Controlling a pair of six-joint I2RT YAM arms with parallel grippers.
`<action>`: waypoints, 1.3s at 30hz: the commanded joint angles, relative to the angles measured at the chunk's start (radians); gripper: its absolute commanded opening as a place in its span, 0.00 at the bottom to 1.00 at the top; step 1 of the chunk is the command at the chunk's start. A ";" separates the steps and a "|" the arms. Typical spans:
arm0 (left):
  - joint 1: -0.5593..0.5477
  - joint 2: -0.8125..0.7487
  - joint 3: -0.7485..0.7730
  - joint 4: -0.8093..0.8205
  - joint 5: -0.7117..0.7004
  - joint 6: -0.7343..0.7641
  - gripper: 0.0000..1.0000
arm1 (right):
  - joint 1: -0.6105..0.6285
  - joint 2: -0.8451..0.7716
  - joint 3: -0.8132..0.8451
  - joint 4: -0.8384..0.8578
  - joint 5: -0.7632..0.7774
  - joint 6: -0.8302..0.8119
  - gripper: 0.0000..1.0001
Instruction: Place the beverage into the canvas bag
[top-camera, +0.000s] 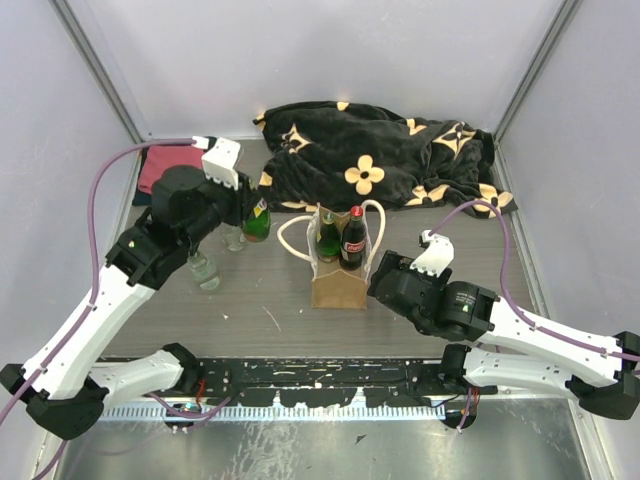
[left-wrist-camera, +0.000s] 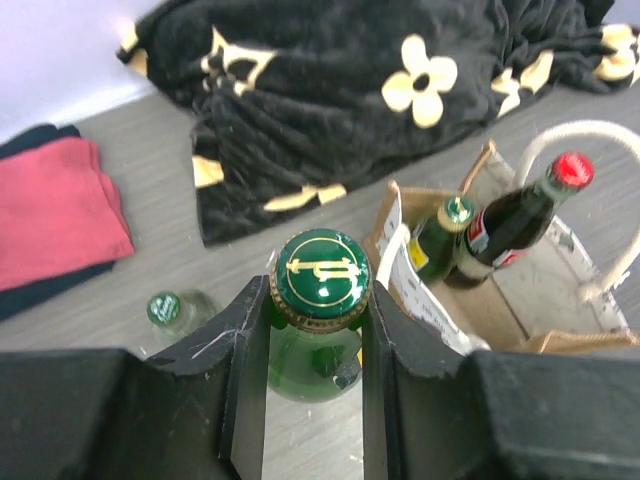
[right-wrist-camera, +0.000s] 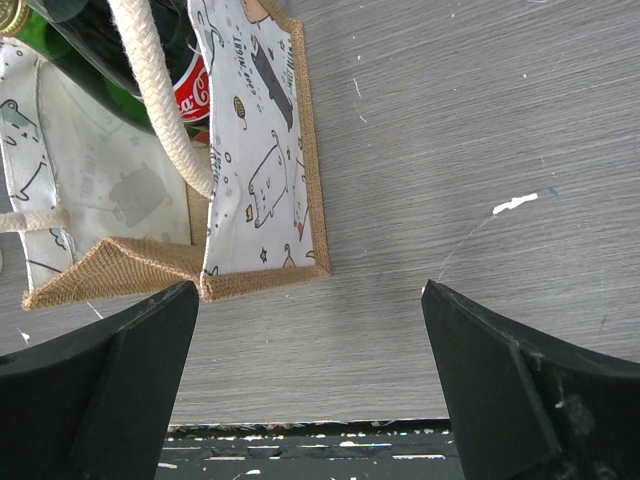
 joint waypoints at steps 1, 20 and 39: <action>-0.002 0.048 0.189 0.126 -0.004 0.026 0.00 | 0.002 -0.018 0.015 0.032 0.017 0.003 1.00; -0.204 0.216 0.268 0.135 0.119 -0.119 0.00 | 0.002 -0.046 -0.023 0.035 0.018 0.011 1.00; -0.233 0.381 0.171 0.258 0.126 -0.147 0.00 | 0.002 -0.022 -0.046 0.054 0.013 0.007 1.00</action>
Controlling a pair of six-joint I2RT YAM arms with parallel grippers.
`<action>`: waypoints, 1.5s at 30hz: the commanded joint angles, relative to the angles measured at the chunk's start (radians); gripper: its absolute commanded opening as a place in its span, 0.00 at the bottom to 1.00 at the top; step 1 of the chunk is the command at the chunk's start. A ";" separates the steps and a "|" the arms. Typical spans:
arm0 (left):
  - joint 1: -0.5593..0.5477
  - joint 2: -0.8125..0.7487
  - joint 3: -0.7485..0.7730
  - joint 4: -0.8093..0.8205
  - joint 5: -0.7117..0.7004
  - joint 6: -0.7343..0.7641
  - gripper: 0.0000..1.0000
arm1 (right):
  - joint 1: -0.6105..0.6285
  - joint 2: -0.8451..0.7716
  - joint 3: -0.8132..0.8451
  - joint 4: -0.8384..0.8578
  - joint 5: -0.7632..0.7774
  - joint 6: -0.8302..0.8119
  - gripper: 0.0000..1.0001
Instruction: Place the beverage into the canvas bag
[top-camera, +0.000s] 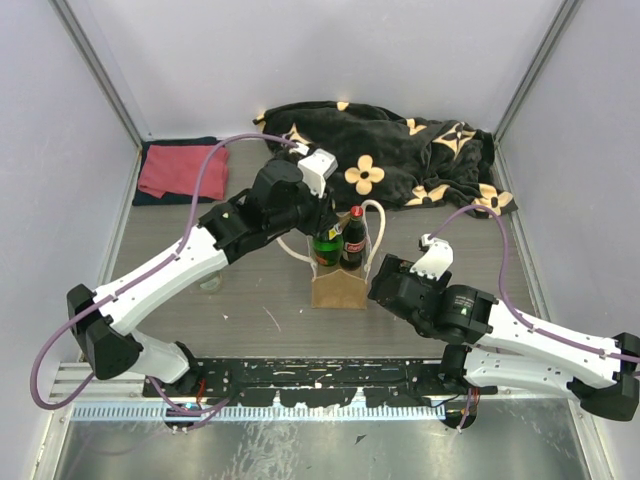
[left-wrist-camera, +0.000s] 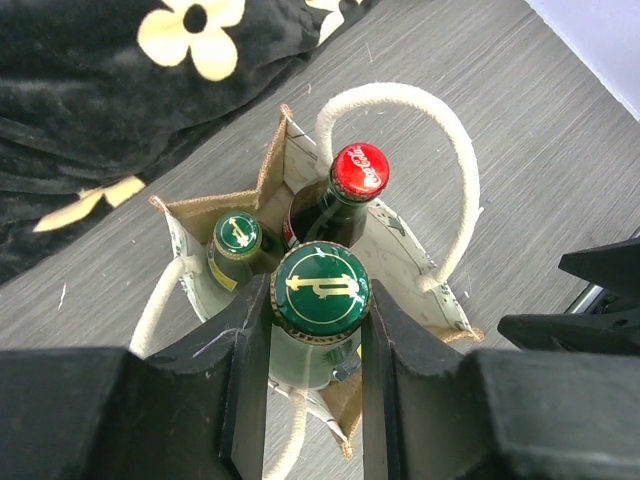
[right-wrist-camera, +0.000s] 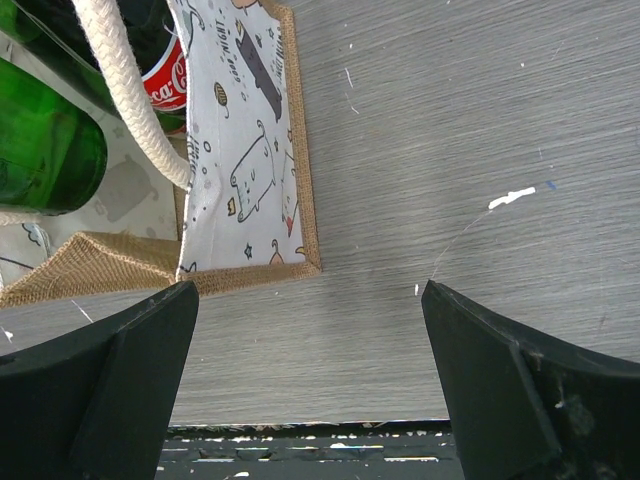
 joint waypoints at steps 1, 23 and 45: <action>-0.004 -0.018 -0.011 0.184 0.000 -0.011 0.00 | 0.002 0.002 0.004 0.033 0.019 0.006 1.00; -0.004 0.073 -0.229 0.376 -0.121 0.036 0.00 | 0.000 0.007 0.000 0.041 0.032 0.003 1.00; -0.006 0.042 -0.348 0.390 -0.110 0.040 0.47 | -0.005 0.083 0.016 0.100 -0.004 -0.027 1.00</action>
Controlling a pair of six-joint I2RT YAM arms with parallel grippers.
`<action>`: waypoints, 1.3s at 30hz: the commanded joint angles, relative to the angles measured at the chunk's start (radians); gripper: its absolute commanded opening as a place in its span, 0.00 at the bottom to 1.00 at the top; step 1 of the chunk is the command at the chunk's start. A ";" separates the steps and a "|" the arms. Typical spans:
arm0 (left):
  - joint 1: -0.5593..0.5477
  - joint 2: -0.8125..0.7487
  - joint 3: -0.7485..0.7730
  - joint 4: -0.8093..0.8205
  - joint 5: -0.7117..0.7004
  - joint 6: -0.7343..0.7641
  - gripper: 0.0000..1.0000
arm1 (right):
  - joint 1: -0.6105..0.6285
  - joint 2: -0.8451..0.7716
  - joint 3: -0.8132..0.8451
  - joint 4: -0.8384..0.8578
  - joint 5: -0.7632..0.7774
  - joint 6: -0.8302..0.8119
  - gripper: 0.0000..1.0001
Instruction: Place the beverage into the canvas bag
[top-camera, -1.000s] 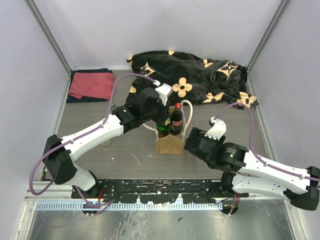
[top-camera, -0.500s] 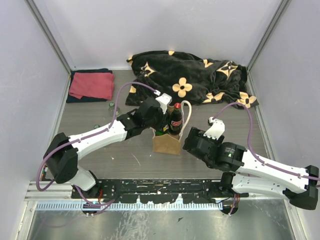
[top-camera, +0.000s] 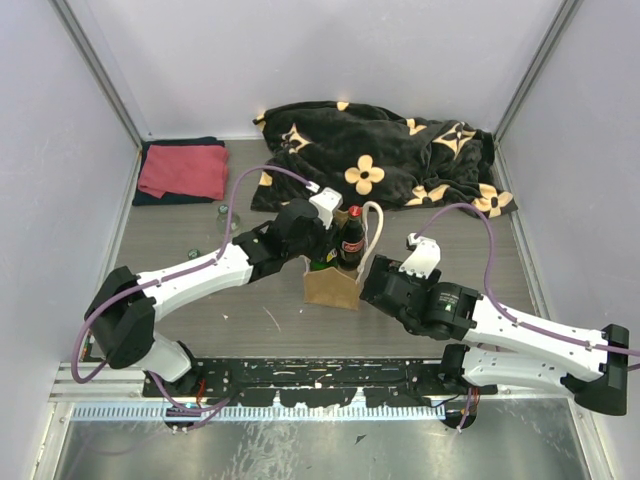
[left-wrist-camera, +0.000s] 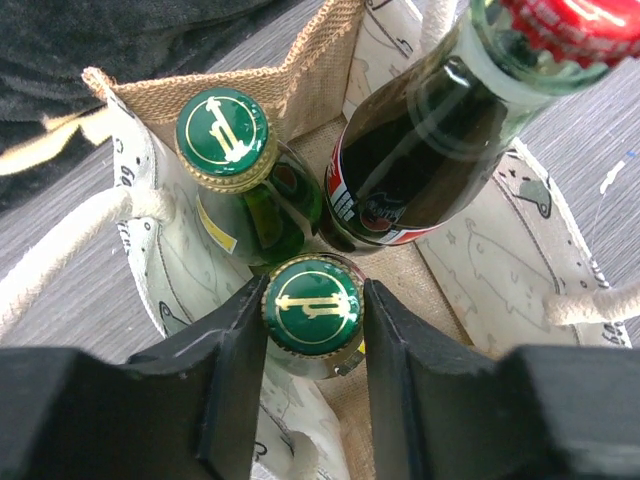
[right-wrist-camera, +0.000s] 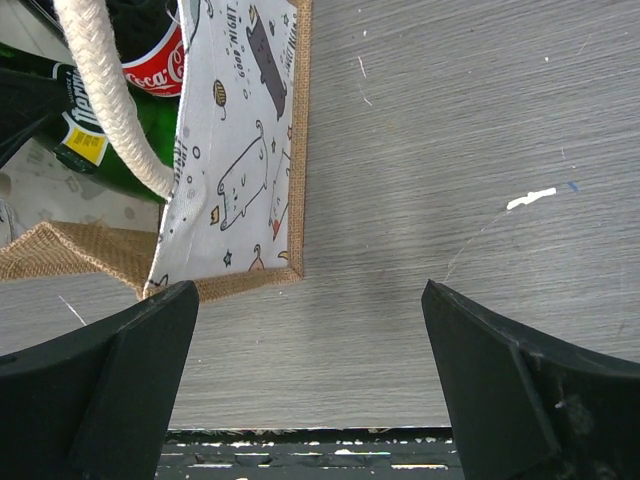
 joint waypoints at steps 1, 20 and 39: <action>0.003 -0.052 0.018 0.037 -0.011 0.007 0.52 | -0.004 0.009 0.023 0.037 0.010 -0.005 1.00; 0.068 -0.208 0.218 -0.184 -0.076 0.070 0.83 | -0.004 0.024 0.034 0.050 -0.013 -0.017 1.00; 0.599 -0.293 0.007 -0.216 0.048 0.108 0.94 | -0.006 0.020 0.016 0.086 -0.021 -0.035 1.00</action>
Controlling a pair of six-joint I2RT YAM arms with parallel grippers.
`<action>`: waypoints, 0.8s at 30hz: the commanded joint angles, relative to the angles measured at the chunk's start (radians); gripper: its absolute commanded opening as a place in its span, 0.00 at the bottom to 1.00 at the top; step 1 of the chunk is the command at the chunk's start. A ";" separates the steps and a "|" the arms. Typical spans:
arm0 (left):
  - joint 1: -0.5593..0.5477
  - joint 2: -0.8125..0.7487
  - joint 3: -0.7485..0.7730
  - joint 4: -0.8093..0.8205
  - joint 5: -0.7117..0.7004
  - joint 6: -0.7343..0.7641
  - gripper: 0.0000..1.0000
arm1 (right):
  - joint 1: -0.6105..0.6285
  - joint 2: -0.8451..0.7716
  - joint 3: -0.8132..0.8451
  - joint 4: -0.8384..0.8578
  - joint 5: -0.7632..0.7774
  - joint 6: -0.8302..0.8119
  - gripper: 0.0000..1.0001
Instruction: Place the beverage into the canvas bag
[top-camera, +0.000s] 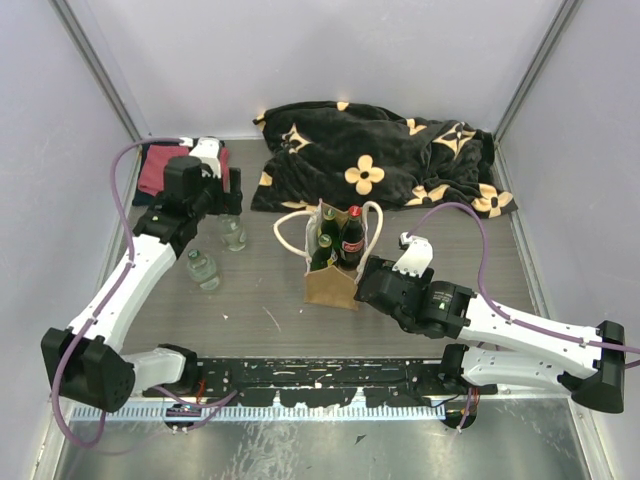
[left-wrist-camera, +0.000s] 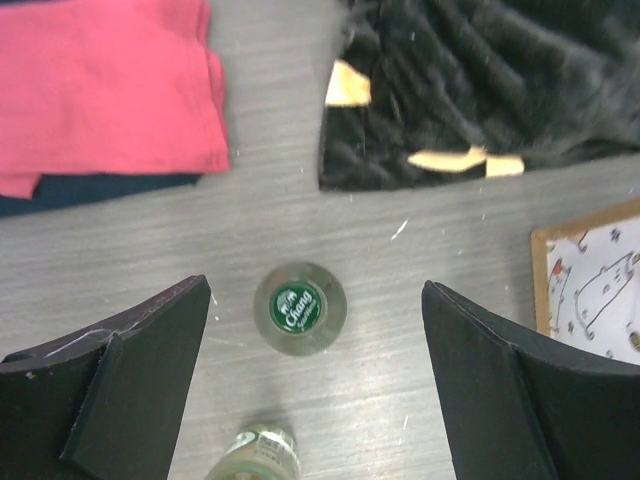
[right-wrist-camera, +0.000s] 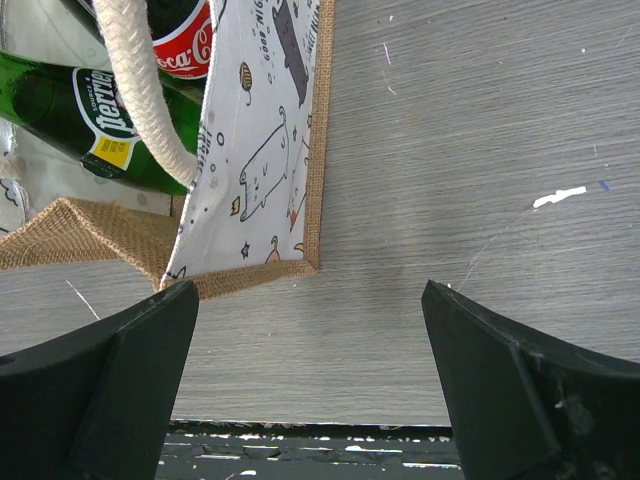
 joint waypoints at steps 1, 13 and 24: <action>0.005 0.009 -0.047 0.012 0.026 0.015 0.94 | -0.005 -0.016 0.015 0.036 0.017 -0.003 1.00; 0.005 0.097 -0.154 0.082 0.012 -0.014 0.90 | -0.008 -0.021 0.006 0.034 0.016 -0.003 1.00; 0.004 0.132 -0.185 0.163 0.013 -0.026 0.66 | -0.010 -0.021 0.004 0.035 0.010 -0.005 1.00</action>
